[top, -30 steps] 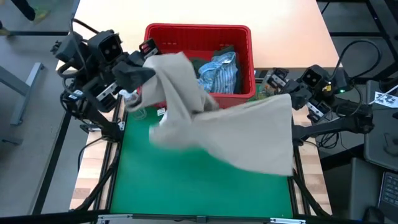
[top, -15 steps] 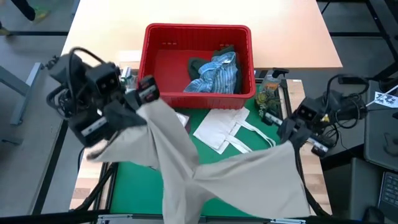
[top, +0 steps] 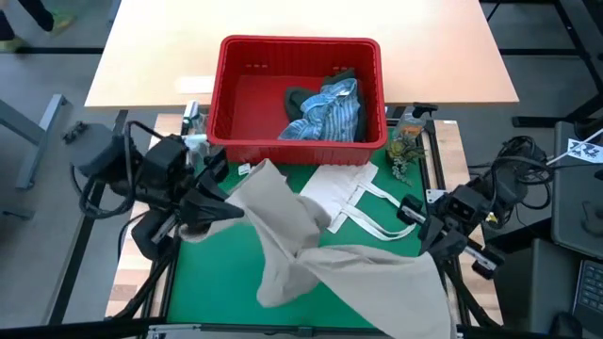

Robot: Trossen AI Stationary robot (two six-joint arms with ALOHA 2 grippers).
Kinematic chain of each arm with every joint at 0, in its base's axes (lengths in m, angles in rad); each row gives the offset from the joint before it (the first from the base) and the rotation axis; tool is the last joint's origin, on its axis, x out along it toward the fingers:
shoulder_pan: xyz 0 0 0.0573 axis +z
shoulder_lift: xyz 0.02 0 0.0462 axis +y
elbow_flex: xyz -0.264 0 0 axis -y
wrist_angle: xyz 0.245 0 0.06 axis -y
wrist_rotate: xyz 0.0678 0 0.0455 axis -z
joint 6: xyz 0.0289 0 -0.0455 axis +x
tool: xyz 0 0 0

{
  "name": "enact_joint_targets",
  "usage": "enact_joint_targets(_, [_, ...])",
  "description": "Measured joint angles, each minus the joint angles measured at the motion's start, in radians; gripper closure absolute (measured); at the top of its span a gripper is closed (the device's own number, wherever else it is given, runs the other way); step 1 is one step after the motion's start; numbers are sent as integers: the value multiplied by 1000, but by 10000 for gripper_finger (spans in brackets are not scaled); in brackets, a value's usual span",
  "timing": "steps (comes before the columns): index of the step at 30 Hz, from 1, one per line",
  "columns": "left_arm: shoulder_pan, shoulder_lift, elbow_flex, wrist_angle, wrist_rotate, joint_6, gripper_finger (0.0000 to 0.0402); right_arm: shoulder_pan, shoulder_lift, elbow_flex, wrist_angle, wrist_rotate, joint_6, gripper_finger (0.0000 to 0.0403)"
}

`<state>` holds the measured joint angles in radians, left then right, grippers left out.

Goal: Fold Laundry from Bin
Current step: Remove the gray shorts from the red bin

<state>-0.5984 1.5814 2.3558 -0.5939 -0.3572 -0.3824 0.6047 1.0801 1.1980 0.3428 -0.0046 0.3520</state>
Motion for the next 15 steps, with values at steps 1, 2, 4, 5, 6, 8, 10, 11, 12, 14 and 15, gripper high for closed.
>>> enact_joint_targets(1, [-11,0,0,1,-34,0,401,11,3,0,2,23,-13,398])
enact_joint_targets(2, [-24,-2,0,1,-67,0,401,20,7,0,5,45,-21,398])
enact_joint_targets(4, [-50,-8,0,-1,-118,0,401,33,20,0,14,81,-24,398])
enact_joint_targets(5, [-60,-13,0,0,-133,0,401,33,29,0,23,92,-24,398])
enact_joint_targets(6, [-67,-18,0,0,-149,0,401,33,39,0,34,91,-25,398])
enact_joint_targets(8, [-81,-27,0,0,-175,0,401,31,59,0,64,91,-25,398])
enact_joint_targets(10, [-93,-35,0,-6,-198,1,401,31,78,0,92,92,-25,398])
enact_joint_targets(11, [-98,-39,1,-17,-213,1,401,31,87,0,106,92,-25,398])
enact_joint_targets(12, [-101,-43,0,-31,-227,1,401,30,96,0,121,92,-25,398])
enact_joint_targets(14, [-105,-50,0,-59,-249,1,401,29,117,0,156,92,-25,398])
enact_joint_targets(15, [-106,-56,0,-76,-257,1,401,29,127,0,172,92,-25,398])
